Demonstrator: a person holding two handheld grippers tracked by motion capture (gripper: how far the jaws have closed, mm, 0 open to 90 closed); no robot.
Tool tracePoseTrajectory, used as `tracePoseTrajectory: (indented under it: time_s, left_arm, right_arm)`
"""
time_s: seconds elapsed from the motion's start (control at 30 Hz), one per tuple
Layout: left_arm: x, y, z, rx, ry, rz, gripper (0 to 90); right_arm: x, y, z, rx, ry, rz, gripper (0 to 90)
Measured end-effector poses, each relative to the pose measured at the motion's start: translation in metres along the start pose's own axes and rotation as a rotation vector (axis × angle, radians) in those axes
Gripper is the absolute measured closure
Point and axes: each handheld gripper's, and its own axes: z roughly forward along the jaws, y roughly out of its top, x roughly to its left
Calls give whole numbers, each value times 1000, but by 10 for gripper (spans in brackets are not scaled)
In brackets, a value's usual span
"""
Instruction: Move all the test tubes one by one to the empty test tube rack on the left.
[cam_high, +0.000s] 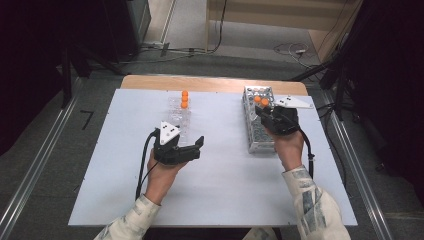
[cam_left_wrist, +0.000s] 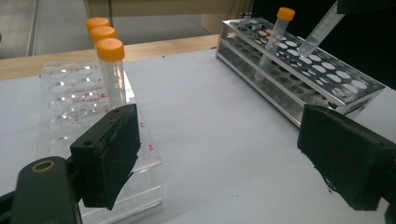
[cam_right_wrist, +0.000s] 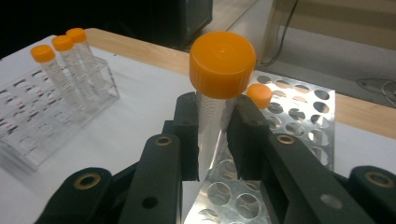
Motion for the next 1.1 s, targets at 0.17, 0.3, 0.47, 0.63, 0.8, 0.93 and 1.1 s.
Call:
tracePoseTrajectory:
  time_s: [0.17,0.3,0.47,0.63,0.8,0.93,1.1]
  left_arm:
    - [-1,0,0,-1,-2,0,134]
    - [0,0,0,-2,0,-1,134]
    - [0,0,-1,-8,0,-3,135]
    - [0,1,-1,-8,1,-3,135]
    - [0,1,-2,-8,1,-3,137]
    - [0,1,-1,-9,0,-2,137]
    - [0,1,-2,-12,-1,-3,138]
  right_arm:
    - [10,-3,1,3,41,-14,725]
    - [21,-4,2,0,73,-34,725]
    - [33,-7,6,13,103,-48,725]
    - [42,-11,10,22,131,-54,724]
    - [50,-13,13,31,153,-68,724]
    - [56,-14,15,36,170,-78,724]
    - [63,-17,16,41,192,-83,724]
